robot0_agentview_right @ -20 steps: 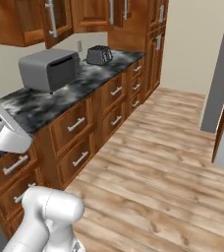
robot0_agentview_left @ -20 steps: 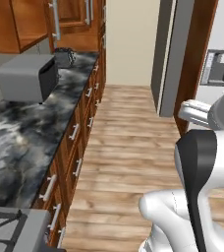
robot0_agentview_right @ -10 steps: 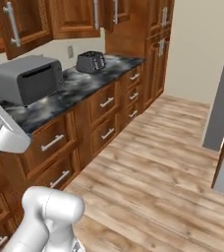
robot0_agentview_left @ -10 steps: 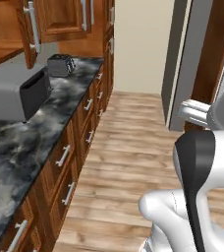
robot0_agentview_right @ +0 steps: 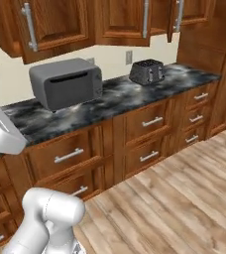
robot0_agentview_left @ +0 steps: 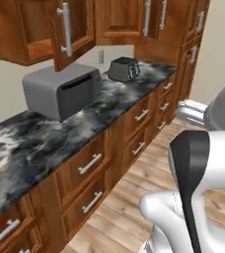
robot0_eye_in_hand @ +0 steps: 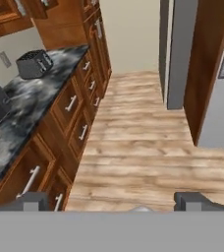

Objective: Close all open cabinet doors.

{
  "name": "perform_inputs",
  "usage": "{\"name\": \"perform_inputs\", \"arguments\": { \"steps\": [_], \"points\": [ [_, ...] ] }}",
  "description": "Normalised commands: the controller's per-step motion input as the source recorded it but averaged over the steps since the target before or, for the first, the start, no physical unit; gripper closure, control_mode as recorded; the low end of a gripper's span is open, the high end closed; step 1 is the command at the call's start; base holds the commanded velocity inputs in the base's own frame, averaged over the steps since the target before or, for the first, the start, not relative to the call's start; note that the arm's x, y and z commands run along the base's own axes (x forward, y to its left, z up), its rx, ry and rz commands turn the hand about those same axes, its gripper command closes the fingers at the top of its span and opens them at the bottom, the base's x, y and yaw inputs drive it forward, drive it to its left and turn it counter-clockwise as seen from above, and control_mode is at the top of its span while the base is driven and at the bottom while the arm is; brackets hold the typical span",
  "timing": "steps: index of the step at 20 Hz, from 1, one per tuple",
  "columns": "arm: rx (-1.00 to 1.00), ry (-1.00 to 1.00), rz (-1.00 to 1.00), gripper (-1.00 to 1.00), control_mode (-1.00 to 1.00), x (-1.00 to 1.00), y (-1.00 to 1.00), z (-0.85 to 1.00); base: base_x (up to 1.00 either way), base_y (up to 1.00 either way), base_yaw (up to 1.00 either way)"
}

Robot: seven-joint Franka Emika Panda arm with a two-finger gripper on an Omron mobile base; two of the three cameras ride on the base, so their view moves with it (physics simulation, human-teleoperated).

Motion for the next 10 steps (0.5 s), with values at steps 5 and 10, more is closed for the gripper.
{"name": "perform_inputs", "arguments": {
  "steps": [5,10],
  "points": [
    [0.00,0.00,0.00,-1.00,1.00,0.00,0.00,0.00,0.56,-0.76,0.77],
    [0.00,0.00,0.00,-1.00,1.00,0.00,0.00,0.00,0.51,-0.83,0.72]
  ]
}}
